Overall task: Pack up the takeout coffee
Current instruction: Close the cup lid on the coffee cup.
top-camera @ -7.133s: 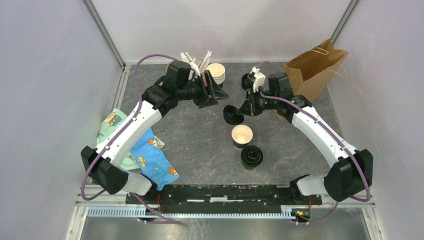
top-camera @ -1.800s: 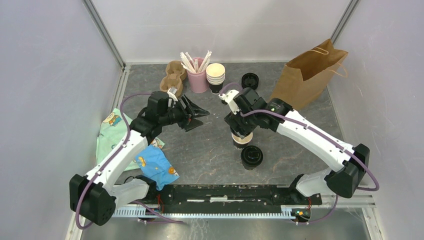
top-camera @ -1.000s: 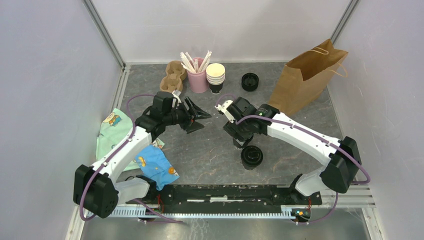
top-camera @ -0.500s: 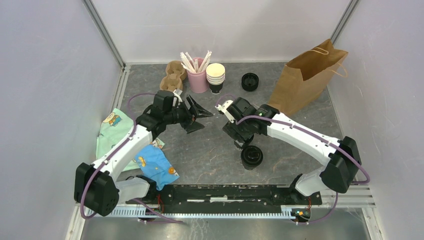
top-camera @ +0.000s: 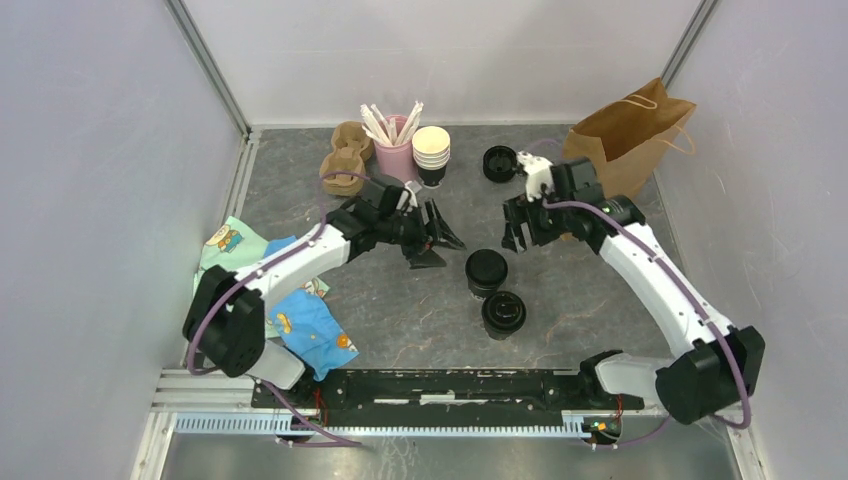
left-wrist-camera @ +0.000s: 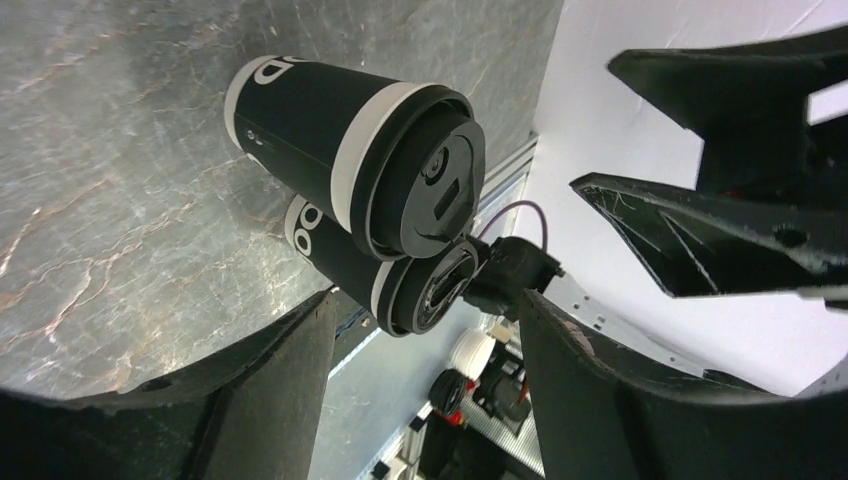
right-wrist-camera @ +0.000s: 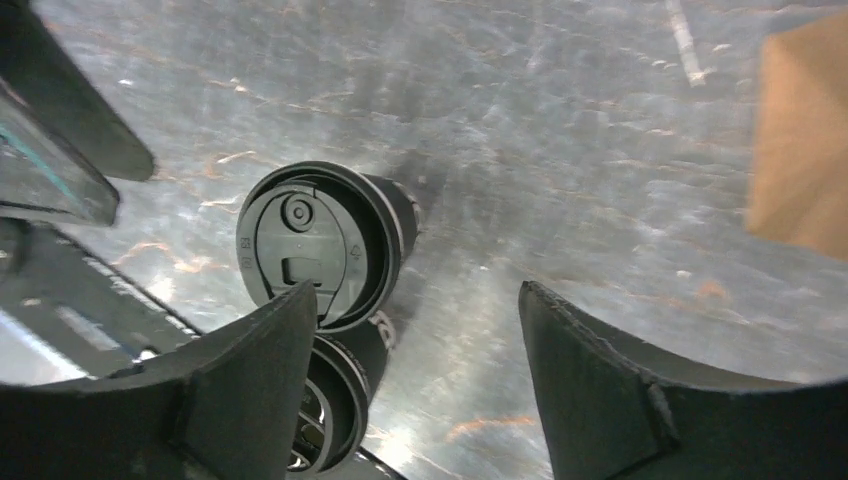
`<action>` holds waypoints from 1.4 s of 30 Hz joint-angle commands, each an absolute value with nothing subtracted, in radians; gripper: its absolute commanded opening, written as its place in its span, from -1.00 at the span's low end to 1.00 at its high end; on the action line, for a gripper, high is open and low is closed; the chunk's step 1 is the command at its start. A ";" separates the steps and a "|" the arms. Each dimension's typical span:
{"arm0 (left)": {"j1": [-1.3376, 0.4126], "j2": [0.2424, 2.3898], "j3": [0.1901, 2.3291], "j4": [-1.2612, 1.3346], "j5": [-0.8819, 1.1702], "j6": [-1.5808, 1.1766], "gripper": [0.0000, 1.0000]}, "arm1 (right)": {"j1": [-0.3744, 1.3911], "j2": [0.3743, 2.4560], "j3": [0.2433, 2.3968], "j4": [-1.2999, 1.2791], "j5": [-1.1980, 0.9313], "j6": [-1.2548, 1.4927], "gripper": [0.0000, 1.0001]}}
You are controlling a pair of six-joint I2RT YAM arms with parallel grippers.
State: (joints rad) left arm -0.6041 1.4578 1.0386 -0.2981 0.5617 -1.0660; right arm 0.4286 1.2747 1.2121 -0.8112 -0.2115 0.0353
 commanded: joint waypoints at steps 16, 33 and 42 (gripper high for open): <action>-0.690 1.710 1.176 -0.314 0.658 -0.885 0.23 | 0.111 1.197 0.691 -0.220 -0.967 0.337 0.48; -0.689 1.665 1.005 -0.414 0.479 -0.805 0.07 | 0.139 1.421 0.504 -0.171 -0.754 0.189 -0.06; -0.638 1.526 0.997 -0.325 0.565 -0.869 0.50 | 0.216 1.439 0.749 -0.302 -0.828 0.159 0.21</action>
State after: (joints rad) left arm -0.6670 1.5814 0.9928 -0.3157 0.5694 -0.8883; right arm 0.2050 1.4044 0.7078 -0.1547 -0.9810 0.2687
